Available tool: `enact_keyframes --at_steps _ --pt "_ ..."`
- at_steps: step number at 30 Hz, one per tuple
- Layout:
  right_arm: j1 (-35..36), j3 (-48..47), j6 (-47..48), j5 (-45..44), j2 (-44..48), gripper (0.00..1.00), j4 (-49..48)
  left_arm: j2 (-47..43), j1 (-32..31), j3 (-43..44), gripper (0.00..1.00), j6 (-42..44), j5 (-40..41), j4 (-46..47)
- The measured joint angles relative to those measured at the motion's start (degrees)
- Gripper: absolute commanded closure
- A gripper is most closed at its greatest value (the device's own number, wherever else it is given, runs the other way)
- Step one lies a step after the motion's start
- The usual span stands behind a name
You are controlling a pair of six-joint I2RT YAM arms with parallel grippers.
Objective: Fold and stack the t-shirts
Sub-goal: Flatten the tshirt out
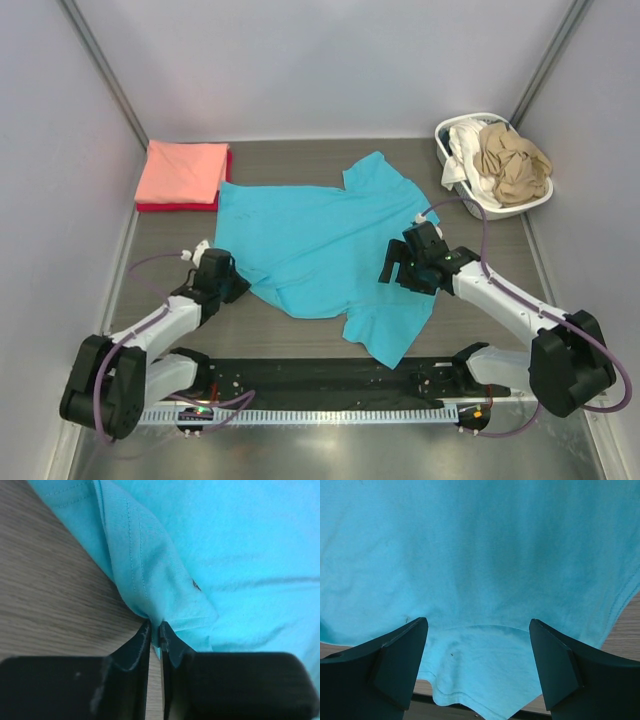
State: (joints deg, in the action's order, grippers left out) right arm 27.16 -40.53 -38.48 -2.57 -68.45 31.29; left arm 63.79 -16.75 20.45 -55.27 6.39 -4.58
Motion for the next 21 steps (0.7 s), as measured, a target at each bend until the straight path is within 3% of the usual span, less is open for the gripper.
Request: enact_keyframes --at_steps 2,5,16,21 --pt "0.0 -0.3 0.2 -0.2 -0.1 0.11 -0.1 -1.6 0.0 -0.2 0.99 0.2 0.1 -1.3" --pt "0.0 -0.4 0.3 -0.3 0.0 0.11 -0.2 -5.8 0.0 -0.2 1.0 0.3 0.3 -4.2" --pt "0.0 -0.4 0.2 -0.2 0.9 0.11 -0.2 -21.1 0.0 0.8 0.91 0.6 1.6 -17.3" --pt "0.0 0.1 -0.1 0.3 2.5 0.11 -0.2 -27.5 0.0 0.8 0.83 0.1 1.9 -23.3"
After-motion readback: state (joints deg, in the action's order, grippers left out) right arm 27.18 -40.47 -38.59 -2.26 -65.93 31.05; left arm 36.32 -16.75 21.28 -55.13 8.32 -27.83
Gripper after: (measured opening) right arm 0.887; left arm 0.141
